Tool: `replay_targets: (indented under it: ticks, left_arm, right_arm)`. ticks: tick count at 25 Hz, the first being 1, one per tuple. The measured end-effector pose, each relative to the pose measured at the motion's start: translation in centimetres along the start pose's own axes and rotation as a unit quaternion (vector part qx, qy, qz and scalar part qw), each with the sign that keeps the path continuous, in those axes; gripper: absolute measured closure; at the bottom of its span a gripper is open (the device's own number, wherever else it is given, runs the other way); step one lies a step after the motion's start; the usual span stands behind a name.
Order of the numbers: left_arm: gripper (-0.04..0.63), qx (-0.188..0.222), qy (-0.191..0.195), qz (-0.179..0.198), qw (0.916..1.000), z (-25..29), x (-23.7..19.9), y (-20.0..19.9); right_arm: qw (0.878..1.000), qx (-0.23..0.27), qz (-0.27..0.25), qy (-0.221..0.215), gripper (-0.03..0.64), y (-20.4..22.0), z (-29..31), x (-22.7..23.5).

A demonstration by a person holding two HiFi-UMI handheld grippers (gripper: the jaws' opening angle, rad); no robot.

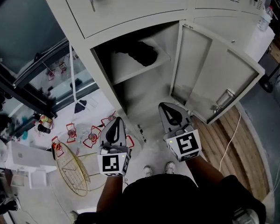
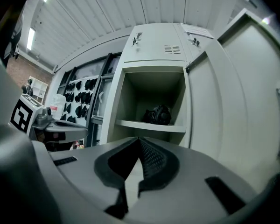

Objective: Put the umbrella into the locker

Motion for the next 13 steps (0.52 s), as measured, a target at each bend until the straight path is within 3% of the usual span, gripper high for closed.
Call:
replay_targets:
  ticks: [13]
  left_arm:
    - [0.598, -0.001, 0.003, -0.003, 1.0, 0.16, 0.48, -0.34]
  right_arm:
    - [1.0, -0.001, 0.015, 0.005, 0.618, 0.68, -0.1, 0.44]
Point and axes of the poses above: the fingertips, and each gripper's own axes: z forward along the fingers, x to its right, y out of its underside, the point moved 2 cm from there along -z, backward along the fingers, and after that the axes turned 13 degrees about -y, right-handed, at the moved point
